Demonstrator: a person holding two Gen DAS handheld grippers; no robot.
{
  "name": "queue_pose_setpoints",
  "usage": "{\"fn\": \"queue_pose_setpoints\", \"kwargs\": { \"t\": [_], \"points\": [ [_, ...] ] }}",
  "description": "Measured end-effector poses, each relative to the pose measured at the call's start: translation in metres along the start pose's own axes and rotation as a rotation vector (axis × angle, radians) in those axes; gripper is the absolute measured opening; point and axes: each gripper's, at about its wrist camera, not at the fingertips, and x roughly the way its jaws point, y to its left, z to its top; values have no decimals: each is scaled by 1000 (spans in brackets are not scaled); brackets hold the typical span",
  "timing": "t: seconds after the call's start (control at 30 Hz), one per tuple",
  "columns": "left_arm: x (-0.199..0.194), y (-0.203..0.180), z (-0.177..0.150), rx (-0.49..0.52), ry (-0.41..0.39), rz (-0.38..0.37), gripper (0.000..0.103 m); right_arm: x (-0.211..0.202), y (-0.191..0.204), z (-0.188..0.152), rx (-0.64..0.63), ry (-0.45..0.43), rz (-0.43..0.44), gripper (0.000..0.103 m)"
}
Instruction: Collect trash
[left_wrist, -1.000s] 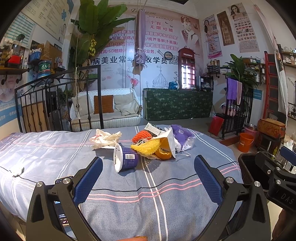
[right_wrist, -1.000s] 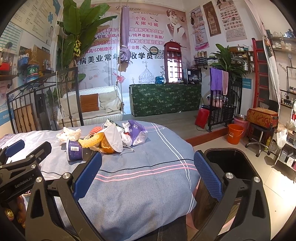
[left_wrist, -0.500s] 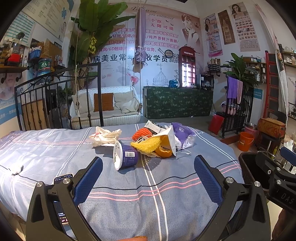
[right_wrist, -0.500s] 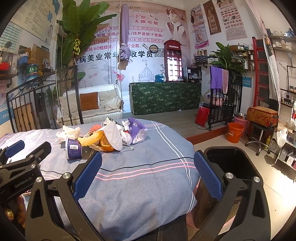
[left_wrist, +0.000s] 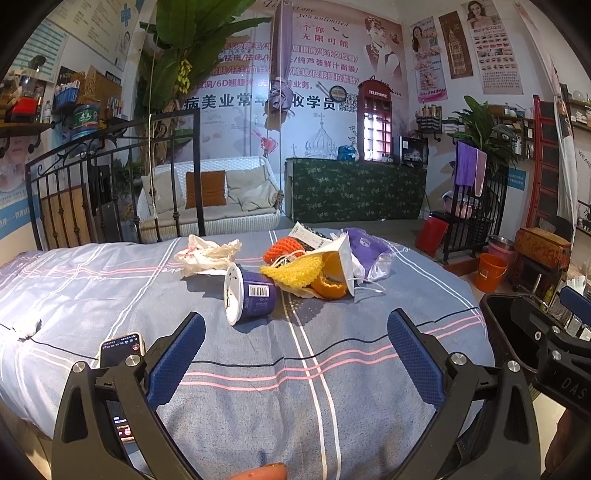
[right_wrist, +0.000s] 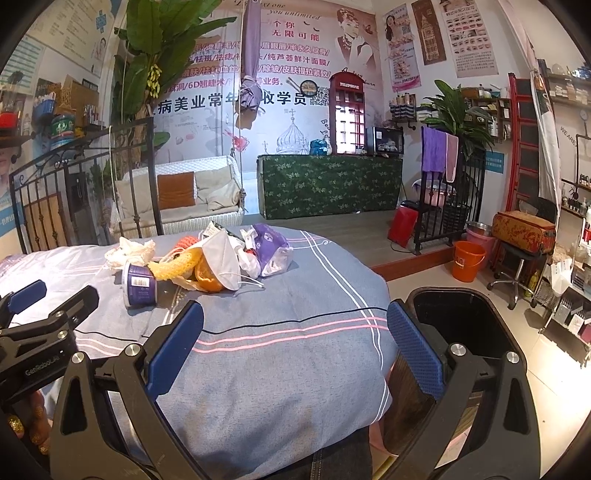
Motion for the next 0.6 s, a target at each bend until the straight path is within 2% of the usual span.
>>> {"fn": "queue_pose_setpoints", "kwargs": {
  "t": [0.13, 0.37, 0.43, 0.5, 0.6],
  "points": [
    [9, 6, 0, -8, 58, -19, 98, 19, 0, -2, -28, 44, -18, 98],
    [32, 16, -2, -3, 172, -58, 98, 61, 8, -4, -70, 151, 56, 98],
    [36, 20, -3, -12, 180, -79, 98, 74, 13, -3, -80, 171, 74, 98],
    [39, 27, -2, -34, 173, -141, 98, 87, 18, -1, -85, 198, 93, 98],
    [45, 33, 2, -23, 162, -144, 98, 105, 26, 2, -93, 229, 111, 98]
  ]
}}
